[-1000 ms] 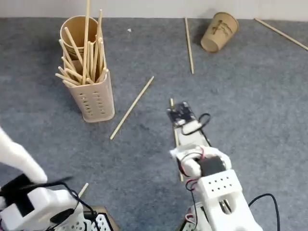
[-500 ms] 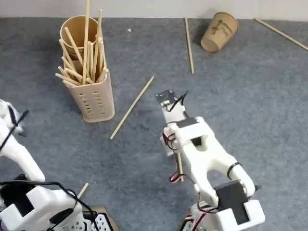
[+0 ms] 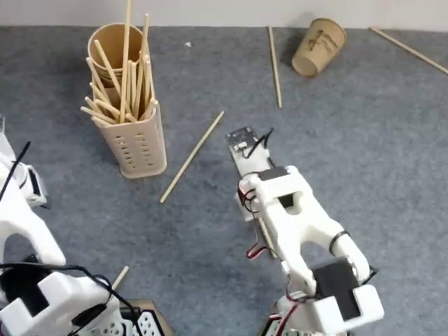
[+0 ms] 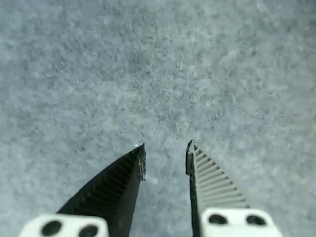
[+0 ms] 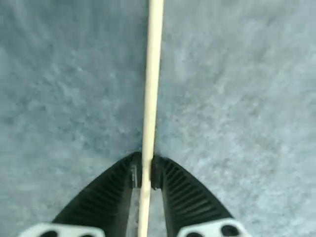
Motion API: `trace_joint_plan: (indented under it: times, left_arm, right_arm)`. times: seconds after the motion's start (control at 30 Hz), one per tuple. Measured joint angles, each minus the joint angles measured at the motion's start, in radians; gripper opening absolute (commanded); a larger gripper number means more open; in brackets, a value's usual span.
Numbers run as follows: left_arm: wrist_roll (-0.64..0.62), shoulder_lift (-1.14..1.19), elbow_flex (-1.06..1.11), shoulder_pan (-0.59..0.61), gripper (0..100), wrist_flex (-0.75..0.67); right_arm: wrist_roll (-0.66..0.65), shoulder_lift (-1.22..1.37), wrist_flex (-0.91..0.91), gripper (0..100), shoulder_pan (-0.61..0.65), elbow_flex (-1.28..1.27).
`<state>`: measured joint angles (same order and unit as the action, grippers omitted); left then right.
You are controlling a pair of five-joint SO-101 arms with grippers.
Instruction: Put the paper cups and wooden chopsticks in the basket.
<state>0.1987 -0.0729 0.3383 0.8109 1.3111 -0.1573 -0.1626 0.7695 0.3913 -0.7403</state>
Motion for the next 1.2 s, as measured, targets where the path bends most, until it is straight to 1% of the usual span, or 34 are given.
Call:
trace_joint_plan:
  times: [0.07, 0.17, 0.23, 0.33, 0.43, 0.5, 0.57, 0.7, 0.87, 0.93, 1.0, 1.07, 1.13, 1.17, 1.2]
  left_arm:
    - [0.000, 0.000, 0.000, 0.000, 16, -0.021]
    - [0.000, 0.000, 0.000, 0.003, 16, -0.054]
    - [0.000, 0.000, 0.000, 0.002, 16, -0.069]
    - [0.000, 0.000, 0.000, 0.000, 16, -0.072]
    - [0.000, 0.000, 0.000, 0.003, 16, -0.072]
    - [0.000, 0.000, 0.000, 0.002, 16, -0.072]
    - [0.002, 0.000, 0.000, 0.012, 16, -0.072]
    - [0.000, 0.000, 0.000, 0.060, 16, -0.072]
    - [0.000, 0.000, 0.003, 0.100, 16, -0.101]
    - [0.000, 0.000, 0.003, 0.112, 16, -0.120]
    - [0.000, 0.000, 0.003, 0.112, 16, -0.126]
    - [0.000, 0.000, 0.003, 0.107, 16, -0.127]
    - [0.002, 0.000, 0.003, 0.109, 16, -0.127]
    - [0.000, 0.000, 0.003, 0.110, 16, -0.127]
    - [0.000, 0.000, 0.003, 0.110, 16, -0.127]
  right_arm:
    - [0.000, -0.121, -0.035, 0.9, 0.002, 0.044]
    - [0.000, -0.316, -0.196, 0.6, 0.003, 0.117]
    - [0.000, -0.428, -0.376, 0.6, 0.035, 0.135]
    - [0.000, -0.499, -0.703, 0.6, 0.149, 0.107]
    - [0.000, -0.482, -1.022, 0.5, 0.273, 0.058]
    - [0.000, -0.434, -1.192, 0.5, 0.334, 0.038]
    - [0.005, -0.361, -1.330, 0.5, 0.365, 0.037]
    - [0.058, -0.164, -1.560, 0.5, 0.368, 0.066]
    - [0.069, 0.055, -1.617, 1.1, 0.368, 0.144]
    - [0.072, 0.095, -1.620, 4.1, 0.368, 0.147]
    - [0.072, 0.103, -1.620, 12.3, 0.368, 0.150]
    - [0.072, 0.103, -1.590, 24.0, 0.368, 0.161]
    - [0.072, 0.098, -1.505, 34.8, 0.368, 0.180]
    - [0.072, 0.087, -1.444, 38.7, 0.368, 0.190]
    - [0.078, 0.069, -1.373, 40.3, 0.368, 0.203]
